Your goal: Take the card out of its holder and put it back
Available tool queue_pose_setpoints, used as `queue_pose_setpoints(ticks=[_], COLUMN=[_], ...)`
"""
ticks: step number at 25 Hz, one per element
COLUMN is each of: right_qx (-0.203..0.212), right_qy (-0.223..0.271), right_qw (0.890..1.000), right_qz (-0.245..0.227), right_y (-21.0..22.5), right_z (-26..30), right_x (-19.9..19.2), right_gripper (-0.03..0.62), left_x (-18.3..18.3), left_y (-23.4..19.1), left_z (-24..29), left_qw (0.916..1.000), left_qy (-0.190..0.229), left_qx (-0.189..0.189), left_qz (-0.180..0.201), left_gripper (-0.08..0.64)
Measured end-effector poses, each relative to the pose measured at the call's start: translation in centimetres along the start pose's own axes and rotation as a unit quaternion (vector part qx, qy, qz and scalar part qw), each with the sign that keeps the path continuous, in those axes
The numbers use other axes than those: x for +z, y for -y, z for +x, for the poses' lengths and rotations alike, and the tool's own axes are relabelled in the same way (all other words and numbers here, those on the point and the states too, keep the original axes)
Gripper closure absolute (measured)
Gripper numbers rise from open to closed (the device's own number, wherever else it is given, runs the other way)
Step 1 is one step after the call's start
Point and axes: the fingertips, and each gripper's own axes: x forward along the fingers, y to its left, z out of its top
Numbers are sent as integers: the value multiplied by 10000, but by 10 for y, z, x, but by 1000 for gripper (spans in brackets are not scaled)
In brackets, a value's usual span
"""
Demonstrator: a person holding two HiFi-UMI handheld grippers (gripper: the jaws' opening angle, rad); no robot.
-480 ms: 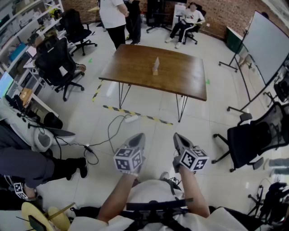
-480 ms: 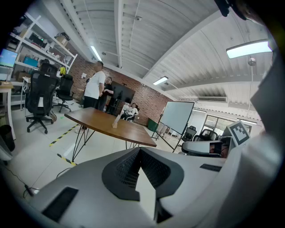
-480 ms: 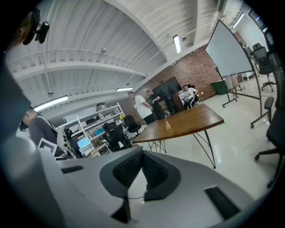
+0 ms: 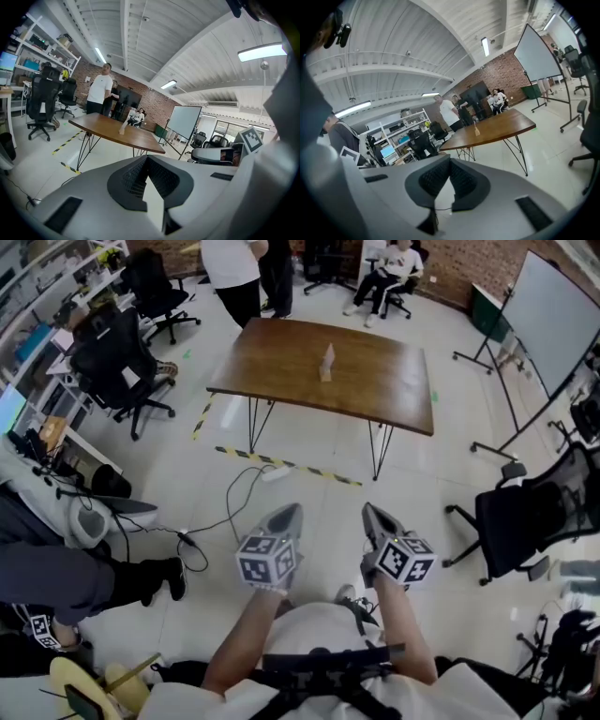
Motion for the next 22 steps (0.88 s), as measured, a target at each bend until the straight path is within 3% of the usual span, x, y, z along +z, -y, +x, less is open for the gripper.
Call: queue_pose_setpoints(ticks=[22], right_qx=[-351], right_qy=[178], right_qw=[9990], right_qz=[228], right_y=[-38], right_z=[18], right_x=[-30], right_gripper=[586], left_x=[-7], left_y=[-48], left_z=[-26], left_qw=[9992], left_qy=[-269], left_qx=[-302], left_qz=[78], left_gripper=[568])
